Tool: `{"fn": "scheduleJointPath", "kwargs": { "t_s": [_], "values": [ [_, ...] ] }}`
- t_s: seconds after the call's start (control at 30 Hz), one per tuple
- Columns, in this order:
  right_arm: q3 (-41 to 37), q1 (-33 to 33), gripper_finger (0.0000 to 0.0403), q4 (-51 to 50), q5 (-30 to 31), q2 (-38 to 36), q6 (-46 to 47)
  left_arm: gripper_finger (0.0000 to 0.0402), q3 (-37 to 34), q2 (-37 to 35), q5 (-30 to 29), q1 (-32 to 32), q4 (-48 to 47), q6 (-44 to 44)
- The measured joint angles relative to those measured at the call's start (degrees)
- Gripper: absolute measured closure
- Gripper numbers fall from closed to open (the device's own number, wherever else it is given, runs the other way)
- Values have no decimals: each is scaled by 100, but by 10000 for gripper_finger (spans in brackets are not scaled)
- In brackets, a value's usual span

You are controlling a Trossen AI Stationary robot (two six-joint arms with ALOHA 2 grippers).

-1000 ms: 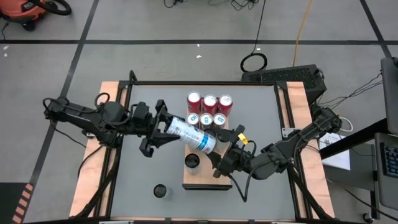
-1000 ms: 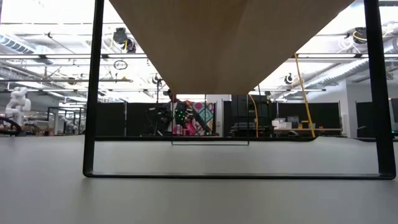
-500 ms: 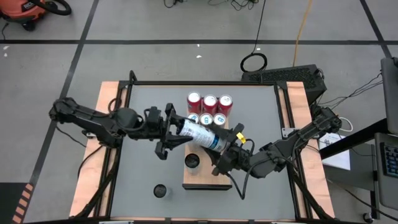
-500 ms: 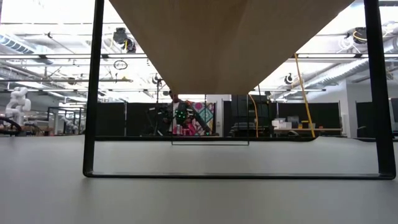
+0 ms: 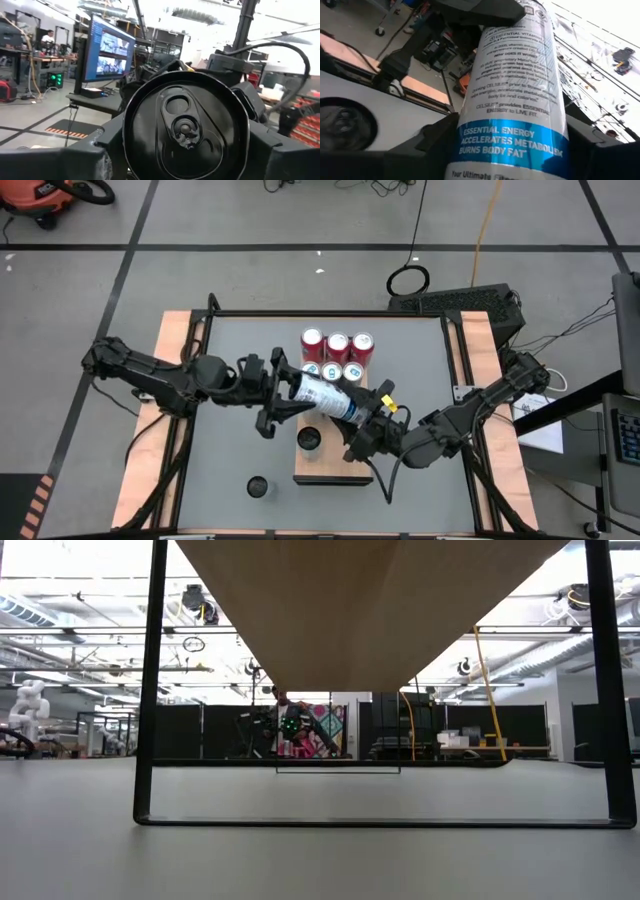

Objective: Place canned beverage on shelf
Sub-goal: Put the top white soda can on the shelf aligned with the other white soda can

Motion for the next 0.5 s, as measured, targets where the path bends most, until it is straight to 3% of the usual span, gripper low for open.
{"fn": "scheduleJointPath", "kwargs": {
  "t_s": [0.1,0.23,0.5],
  "values": [
    [0,6,158,-100,-48,0,52,123,0,0,80,-68,-71,-6],
    [-7,6,193,-174,-66,15,88,95,9,-4,232,-151,34,-99],
    [-7,50,195,-219,-57,13,209,96,9,4,337,-180,22,-42]
  ]
}}
